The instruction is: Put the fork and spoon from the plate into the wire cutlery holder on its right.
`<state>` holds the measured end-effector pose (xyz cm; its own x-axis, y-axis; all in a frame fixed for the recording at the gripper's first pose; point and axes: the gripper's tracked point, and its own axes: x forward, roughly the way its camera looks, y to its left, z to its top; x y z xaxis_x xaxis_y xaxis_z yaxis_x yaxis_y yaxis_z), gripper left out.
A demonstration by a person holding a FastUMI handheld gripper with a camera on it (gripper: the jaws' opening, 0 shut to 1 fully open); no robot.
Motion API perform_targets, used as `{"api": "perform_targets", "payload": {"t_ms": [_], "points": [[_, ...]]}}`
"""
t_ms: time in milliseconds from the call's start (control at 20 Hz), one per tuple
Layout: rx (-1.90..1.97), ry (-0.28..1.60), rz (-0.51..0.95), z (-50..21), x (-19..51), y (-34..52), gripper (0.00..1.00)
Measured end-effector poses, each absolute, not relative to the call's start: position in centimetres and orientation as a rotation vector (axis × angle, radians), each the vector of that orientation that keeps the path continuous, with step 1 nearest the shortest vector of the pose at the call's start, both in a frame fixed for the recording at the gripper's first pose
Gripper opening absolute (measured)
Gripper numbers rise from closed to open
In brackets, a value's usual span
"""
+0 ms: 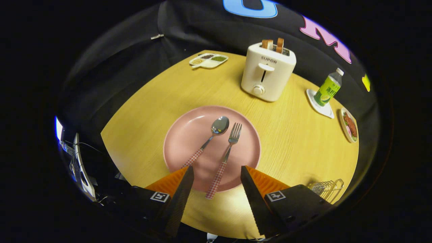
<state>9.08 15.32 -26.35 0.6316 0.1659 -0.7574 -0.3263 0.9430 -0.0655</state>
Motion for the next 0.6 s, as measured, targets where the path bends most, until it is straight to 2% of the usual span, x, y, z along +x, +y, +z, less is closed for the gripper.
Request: {"api": "perform_targets", "payload": {"t_ms": [250,300,550,600], "points": [[-0.213,0.931,0.245,-29.0,10.0,15.1,0.76],[-0.206,0.941,0.245,-29.3,10.2,15.3,0.66],[-0.183,1.002,0.200,-31.0,10.9,15.1,0.42],[-0.176,1.006,0.197,-30.8,10.8,15.1,0.31]]}}
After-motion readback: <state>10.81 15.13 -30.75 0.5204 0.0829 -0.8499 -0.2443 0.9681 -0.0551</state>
